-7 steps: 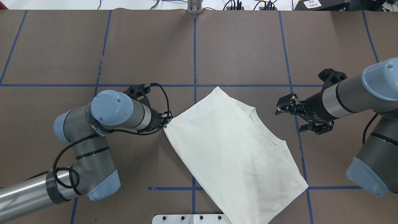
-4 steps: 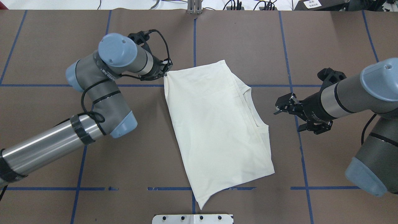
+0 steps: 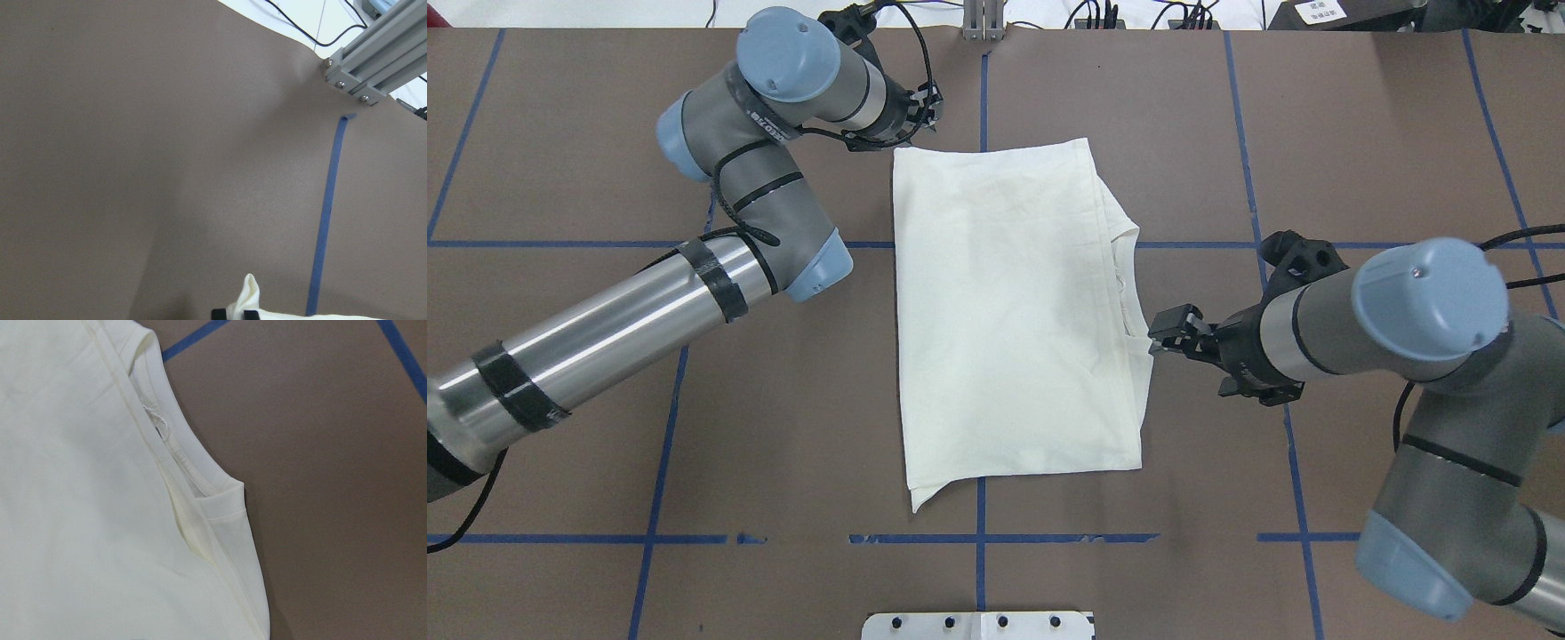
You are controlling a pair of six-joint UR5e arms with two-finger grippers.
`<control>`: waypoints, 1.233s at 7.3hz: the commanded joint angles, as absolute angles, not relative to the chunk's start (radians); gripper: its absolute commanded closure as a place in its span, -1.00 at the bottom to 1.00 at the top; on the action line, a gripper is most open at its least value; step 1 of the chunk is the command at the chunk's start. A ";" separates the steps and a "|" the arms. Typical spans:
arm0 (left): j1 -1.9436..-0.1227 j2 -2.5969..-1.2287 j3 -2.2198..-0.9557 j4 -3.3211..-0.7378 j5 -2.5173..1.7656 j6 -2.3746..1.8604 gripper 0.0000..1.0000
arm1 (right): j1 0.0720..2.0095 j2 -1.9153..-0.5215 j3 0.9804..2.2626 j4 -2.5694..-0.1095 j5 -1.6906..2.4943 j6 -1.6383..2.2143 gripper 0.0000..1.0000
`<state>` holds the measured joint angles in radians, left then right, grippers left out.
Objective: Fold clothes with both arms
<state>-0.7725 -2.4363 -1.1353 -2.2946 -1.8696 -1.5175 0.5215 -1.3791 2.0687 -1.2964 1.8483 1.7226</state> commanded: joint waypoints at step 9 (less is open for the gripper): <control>-0.739 -2.186 -1.522 -2.223 -1.965 -1.560 -0.04 | 0.327 -1.272 1.904 -1.351 1.589 1.924 -0.72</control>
<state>-0.7397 -2.1860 -1.5250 -2.2227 -1.9652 -1.5600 0.3264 -1.2632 1.9034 -1.3515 1.5869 1.8886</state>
